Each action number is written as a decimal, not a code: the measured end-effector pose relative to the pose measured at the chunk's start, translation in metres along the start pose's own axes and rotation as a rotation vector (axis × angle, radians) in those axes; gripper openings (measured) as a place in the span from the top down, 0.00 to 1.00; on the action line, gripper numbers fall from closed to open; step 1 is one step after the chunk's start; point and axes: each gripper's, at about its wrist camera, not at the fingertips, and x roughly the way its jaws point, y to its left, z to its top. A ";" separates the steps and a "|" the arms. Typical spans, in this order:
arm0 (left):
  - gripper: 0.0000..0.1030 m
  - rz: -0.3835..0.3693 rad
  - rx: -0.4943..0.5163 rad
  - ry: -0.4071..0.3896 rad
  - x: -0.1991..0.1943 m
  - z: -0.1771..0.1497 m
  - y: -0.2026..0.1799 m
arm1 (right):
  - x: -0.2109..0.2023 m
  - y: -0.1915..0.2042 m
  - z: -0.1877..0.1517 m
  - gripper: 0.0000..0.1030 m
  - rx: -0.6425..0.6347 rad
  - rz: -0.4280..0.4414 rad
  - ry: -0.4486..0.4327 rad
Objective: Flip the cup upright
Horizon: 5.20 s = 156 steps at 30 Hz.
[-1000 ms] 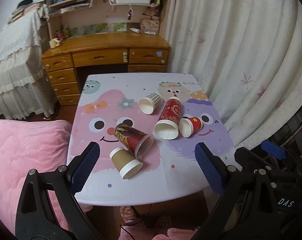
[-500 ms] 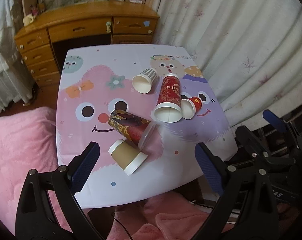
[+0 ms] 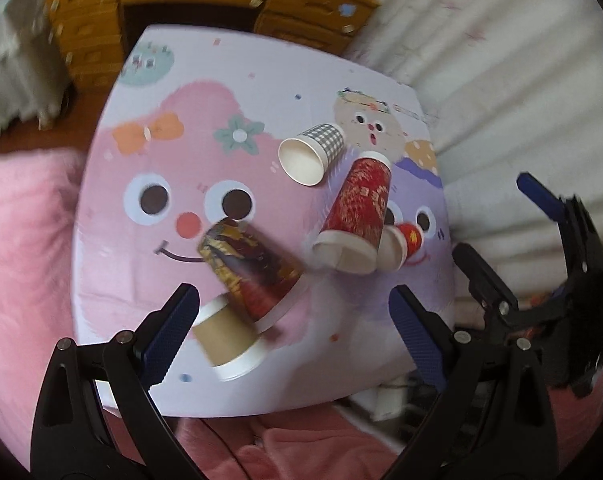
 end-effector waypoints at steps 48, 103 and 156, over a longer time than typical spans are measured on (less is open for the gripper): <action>0.43 -0.256 -1.435 0.149 0.301 0.125 -0.001 | 0.334 -0.271 -0.025 0.00 0.506 0.203 0.224; 0.43 0.173 0.534 0.648 0.240 -0.166 -0.130 | 0.014 -0.119 -0.304 0.00 0.980 0.374 0.305; 0.22 0.181 0.403 0.065 0.041 -0.163 -0.002 | 0.049 0.053 -0.218 0.39 0.827 -0.082 0.025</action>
